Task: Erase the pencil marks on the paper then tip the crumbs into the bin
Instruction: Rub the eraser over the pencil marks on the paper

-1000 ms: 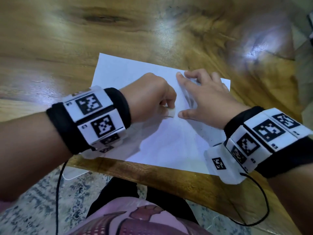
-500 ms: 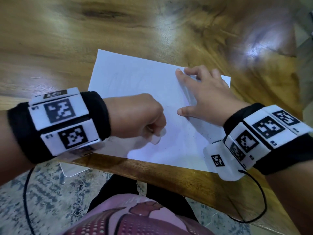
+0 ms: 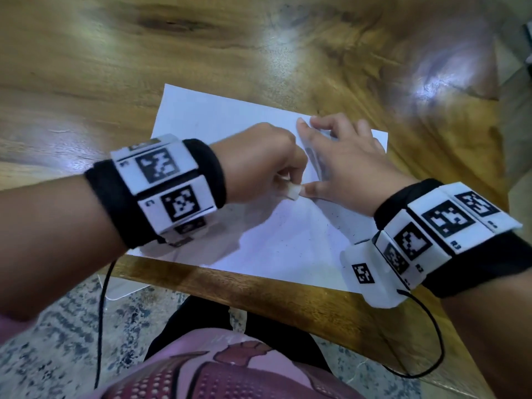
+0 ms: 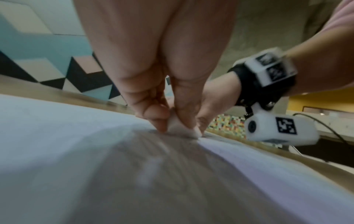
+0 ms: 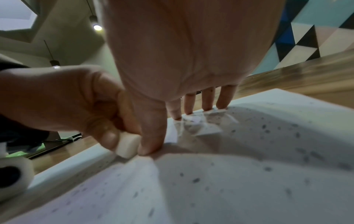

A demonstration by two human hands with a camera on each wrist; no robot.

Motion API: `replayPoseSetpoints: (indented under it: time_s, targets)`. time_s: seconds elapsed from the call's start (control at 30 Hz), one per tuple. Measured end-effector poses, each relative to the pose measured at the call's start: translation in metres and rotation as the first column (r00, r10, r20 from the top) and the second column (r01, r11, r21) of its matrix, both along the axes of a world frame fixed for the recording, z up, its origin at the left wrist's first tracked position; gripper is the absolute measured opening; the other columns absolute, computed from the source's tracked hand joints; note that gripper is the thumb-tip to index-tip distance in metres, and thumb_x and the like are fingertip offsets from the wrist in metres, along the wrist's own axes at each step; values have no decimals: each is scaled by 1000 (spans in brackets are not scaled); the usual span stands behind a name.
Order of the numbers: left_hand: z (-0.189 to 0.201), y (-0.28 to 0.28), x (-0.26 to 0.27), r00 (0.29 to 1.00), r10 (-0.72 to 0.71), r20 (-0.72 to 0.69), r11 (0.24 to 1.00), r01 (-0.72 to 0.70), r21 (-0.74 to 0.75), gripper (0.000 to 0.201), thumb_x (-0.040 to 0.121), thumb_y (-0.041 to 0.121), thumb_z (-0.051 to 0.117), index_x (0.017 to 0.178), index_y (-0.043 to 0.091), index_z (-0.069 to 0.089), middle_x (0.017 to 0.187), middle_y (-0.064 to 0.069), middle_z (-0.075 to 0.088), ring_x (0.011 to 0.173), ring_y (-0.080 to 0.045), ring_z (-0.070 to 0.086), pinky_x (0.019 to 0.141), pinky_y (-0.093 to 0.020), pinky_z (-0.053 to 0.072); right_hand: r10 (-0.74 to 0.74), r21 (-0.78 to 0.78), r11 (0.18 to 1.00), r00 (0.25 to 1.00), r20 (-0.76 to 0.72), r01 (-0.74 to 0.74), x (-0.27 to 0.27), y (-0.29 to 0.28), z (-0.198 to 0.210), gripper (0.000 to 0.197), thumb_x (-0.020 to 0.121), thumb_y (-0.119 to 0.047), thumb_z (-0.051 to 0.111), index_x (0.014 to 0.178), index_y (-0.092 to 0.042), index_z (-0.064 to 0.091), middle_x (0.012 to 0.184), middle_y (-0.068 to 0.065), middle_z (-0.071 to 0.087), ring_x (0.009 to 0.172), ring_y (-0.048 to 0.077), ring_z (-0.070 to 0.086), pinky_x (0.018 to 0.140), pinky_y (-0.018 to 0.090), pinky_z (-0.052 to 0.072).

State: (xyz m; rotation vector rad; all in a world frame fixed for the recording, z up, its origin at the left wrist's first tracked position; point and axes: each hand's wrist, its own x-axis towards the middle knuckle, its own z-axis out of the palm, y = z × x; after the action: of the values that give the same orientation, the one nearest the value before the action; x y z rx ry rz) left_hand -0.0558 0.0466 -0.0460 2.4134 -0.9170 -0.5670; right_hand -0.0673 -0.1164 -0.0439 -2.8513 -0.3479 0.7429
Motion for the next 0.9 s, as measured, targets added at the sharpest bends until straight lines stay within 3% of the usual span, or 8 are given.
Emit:
replayPoseSetpoints:
  time_s: [0.1, 0.23, 0.33, 0.4, 0.47, 0.57, 0.77, 0.9]
  targets:
    - [-5, 1, -14, 998, -52, -45, 999, 52, 6, 13, 76, 26, 62, 71, 14, 66, 75, -6, 64, 70, -23, 58, 63, -27, 38, 4, -4, 1000, 1000, 2, -4, 1, -1, 0, 93, 76, -46, 67, 147, -35, 8, 148, -9, 14, 127, 19, 17, 102, 33, 22]
    - [-7, 15, -38, 896, -45, -442, 991, 97, 95, 12, 80, 12, 61, 88, 15, 69, 90, -2, 69, 78, -17, 64, 72, -26, 52, 1, -4, 1000, 1000, -2, -1, 0, -1, 0, 92, 77, -46, 66, 147, -35, 7, 147, -10, 14, 127, 19, 17, 104, 32, 21]
    - [-7, 13, -15, 995, 12, -98, 1000, -10, 21, 5, 76, 21, 68, 79, 17, 70, 80, -2, 65, 74, -18, 60, 71, -26, 46, 0, -1, 1000, 1000, -2, 0, 0, 0, 0, 92, 77, -46, 66, 147, -35, 8, 147, -10, 14, 128, 19, 16, 105, 33, 21]
    - [-3, 11, -8, 998, 69, -16, 997, -69, -21, 14, 76, 29, 67, 74, 15, 69, 76, -3, 62, 72, -22, 57, 69, -27, 44, 3, -1, 1000, 1000, -2, -3, 0, -1, 0, 92, 77, -47, 66, 147, -35, 8, 147, -11, 14, 128, 20, 16, 105, 34, 20]
    - [-4, 11, -19, 998, 7, -61, 1000, -7, -11, 19, 77, 32, 62, 71, 15, 67, 74, -3, 63, 67, -19, 56, 66, -26, 44, 2, 1, 1000, 1000, -4, -2, 0, -1, 1, 92, 77, -46, 67, 147, -35, 8, 147, -11, 14, 128, 20, 17, 105, 34, 20]
    - [-6, 15, -38, 939, -73, -337, 991, 107, 86, 9, 78, 18, 63, 83, 14, 69, 84, -1, 67, 69, -8, 58, 66, -18, 48, -1, 9, 1000, 1000, -2, 1, 1, -1, 1, 92, 76, -46, 67, 147, -35, 8, 147, -11, 15, 128, 19, 17, 105, 33, 20]
    - [-6, -2, -13, 1000, 8, 28, 1000, -8, -22, 13, 76, 25, 67, 75, 11, 68, 80, -7, 63, 75, -26, 59, 69, -32, 46, 2, 6, 1000, 1000, -2, -2, 0, -1, 1, 91, 77, -45, 66, 147, -35, 9, 147, -10, 15, 128, 20, 17, 105, 34, 20]
    - [-7, 6, -36, 967, -153, -204, 987, 161, 22, 7, 77, 18, 64, 74, 13, 67, 80, 3, 61, 76, -17, 61, 73, -32, 50, 8, 1, 1000, 1000, 1, -8, 1, -1, 0, 92, 77, -46, 66, 147, -35, 8, 146, -10, 15, 127, 20, 18, 105, 33, 21]
